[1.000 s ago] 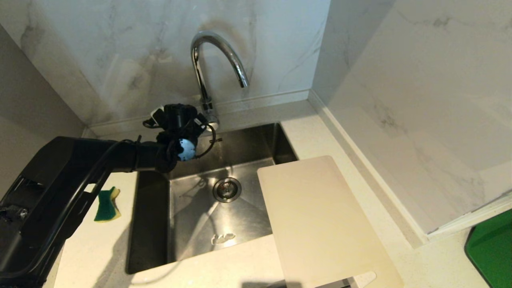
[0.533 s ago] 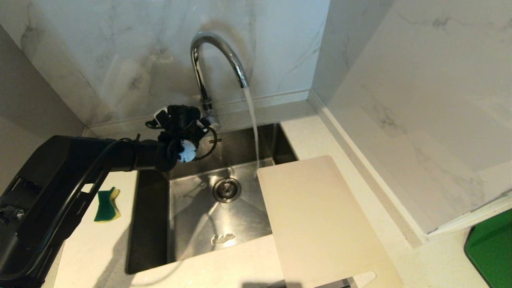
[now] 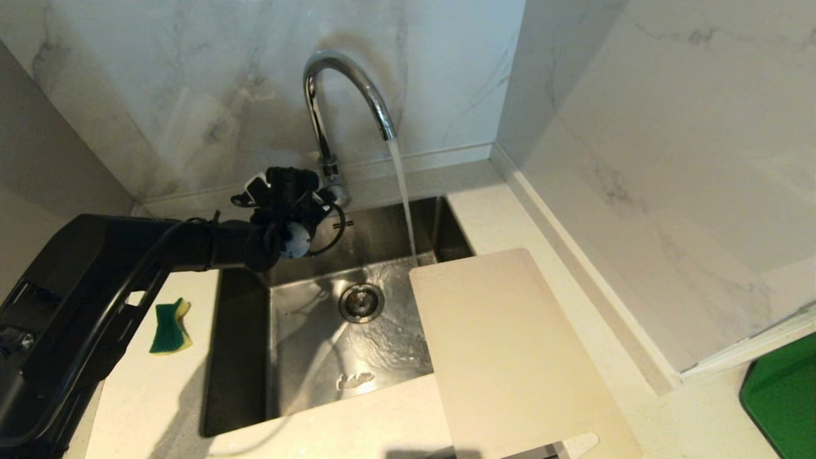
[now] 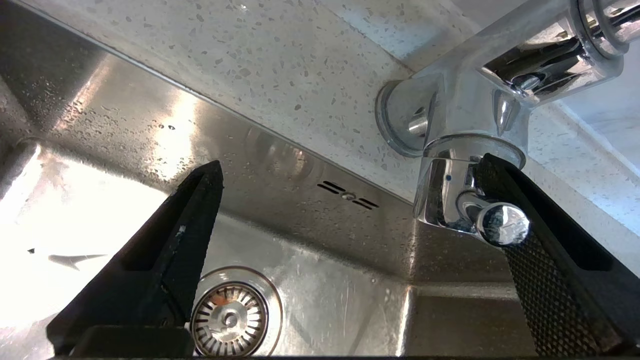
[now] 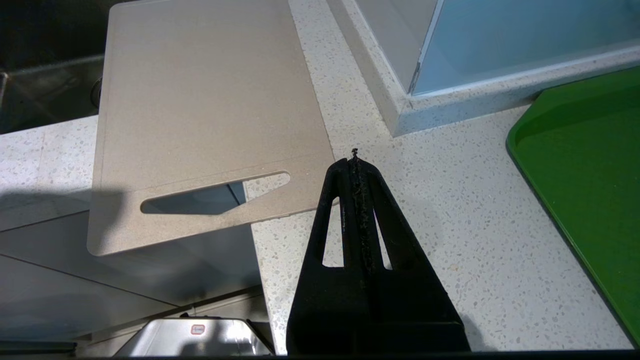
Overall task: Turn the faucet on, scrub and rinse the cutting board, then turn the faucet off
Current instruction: Turn on the tap
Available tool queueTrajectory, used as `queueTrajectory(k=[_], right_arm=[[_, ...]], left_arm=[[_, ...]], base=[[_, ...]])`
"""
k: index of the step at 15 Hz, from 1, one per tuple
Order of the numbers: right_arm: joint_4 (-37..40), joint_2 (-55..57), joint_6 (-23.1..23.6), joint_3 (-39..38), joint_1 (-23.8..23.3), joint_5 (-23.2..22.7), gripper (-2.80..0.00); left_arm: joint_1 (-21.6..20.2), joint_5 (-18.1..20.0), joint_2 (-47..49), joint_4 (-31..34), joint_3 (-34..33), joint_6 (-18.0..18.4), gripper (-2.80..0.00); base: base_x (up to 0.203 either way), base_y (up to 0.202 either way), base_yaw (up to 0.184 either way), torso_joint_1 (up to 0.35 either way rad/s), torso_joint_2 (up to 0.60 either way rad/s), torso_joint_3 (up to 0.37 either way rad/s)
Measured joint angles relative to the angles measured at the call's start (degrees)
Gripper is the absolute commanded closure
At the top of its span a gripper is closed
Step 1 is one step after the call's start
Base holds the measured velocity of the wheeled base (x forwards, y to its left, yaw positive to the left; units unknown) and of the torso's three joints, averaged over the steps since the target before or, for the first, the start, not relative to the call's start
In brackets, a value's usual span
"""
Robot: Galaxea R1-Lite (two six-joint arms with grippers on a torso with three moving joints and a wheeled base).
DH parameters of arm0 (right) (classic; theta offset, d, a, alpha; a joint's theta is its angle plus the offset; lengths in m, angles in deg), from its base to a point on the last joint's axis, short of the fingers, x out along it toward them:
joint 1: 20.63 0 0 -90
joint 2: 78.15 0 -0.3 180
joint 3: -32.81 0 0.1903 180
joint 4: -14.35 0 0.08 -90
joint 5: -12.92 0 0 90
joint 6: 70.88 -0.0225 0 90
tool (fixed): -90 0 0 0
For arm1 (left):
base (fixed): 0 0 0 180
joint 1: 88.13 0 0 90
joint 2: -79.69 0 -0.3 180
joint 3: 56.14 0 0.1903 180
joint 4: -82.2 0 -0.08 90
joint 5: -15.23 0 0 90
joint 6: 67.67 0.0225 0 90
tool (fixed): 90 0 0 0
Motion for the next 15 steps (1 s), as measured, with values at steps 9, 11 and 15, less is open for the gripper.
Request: queueTrajectory(k=[9,11,15], right_arm=[[0.0,0.0,-0.02,0.0,0.0,0.0,0.0],[0.0,0.0,-0.01,0.0,0.0,0.0,0.0],[-0.02,0.0,-0.02,0.0,0.0,0.01,0.0]], left_arm=[[0.17,-0.33,-0.6,0.11,-0.09,0.09,-2.8],[0.4,-0.68,-0.93,0.22,-0.11,0.01,-2.8],[0.88,-1.07,-1.45,0.43,-0.22,-0.05,-2.8]], base=[[0.0,0.0,0.0,0.0,0.0,0.0],[0.0,0.0,0.0,0.0,0.0,0.0],[0.0,0.0,0.0,0.0,0.0,0.0]])
